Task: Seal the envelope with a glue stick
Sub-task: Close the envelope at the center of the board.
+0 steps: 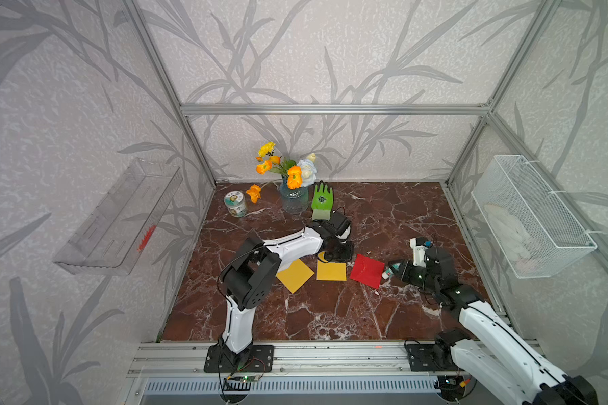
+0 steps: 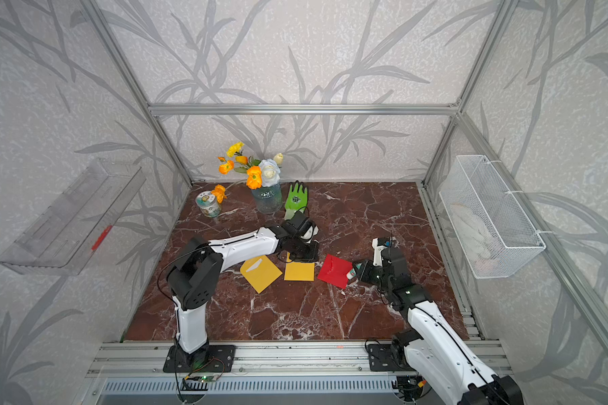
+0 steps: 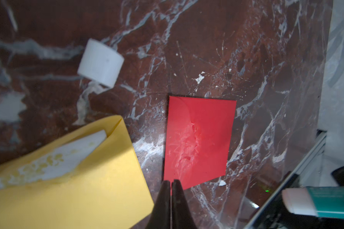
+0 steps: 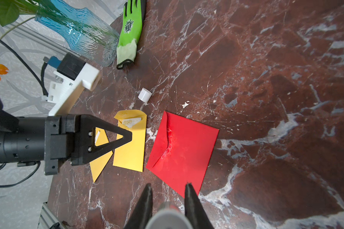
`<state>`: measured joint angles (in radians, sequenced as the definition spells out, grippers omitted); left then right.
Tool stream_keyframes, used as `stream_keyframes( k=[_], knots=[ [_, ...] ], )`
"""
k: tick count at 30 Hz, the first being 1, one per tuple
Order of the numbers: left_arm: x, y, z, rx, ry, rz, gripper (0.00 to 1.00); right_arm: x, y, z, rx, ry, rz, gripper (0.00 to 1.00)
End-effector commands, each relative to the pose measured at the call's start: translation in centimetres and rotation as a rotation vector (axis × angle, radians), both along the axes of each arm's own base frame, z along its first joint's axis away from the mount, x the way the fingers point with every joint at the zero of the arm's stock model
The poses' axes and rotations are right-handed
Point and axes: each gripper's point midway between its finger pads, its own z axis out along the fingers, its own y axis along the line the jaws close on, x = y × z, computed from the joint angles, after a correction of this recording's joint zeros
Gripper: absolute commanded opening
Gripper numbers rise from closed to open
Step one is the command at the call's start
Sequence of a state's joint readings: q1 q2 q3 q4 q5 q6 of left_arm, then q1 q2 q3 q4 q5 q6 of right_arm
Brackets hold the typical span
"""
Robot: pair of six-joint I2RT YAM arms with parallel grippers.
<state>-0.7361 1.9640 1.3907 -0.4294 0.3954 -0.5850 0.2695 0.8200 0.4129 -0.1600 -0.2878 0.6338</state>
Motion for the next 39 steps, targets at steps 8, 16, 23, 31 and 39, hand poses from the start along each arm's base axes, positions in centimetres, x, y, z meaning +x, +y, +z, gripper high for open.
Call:
stream_keyframes(
  k=[8,16,23,31,39],
  knots=[
    [1.1,-3.8,-1.7,-0.030,0.012,-0.031,0.00,0.2,-0.7,1.5,-0.042,-0.061,-0.016,0.00],
    [0.9,-4.4,-3.1,-0.048,0.044,-0.030,0.00,0.1,-0.9,1.2,-0.048,-0.059,-0.023,0.00],
    [0.8,-4.3,-4.4,-0.032,0.064,-0.029,0.00,0.1,-0.8,1.2,-0.046,-0.055,-0.021,0.00],
    [-0.8,-3.0,-7.7,0.096,0.095,-0.057,0.00,0.0,-0.9,0.7,-0.051,-0.043,-0.025,0.00],
    [-2.2,-2.4,-9.5,0.236,0.085,-0.057,0.00,0.0,-0.9,0.6,-0.050,-0.039,-0.028,0.00]
  ],
)
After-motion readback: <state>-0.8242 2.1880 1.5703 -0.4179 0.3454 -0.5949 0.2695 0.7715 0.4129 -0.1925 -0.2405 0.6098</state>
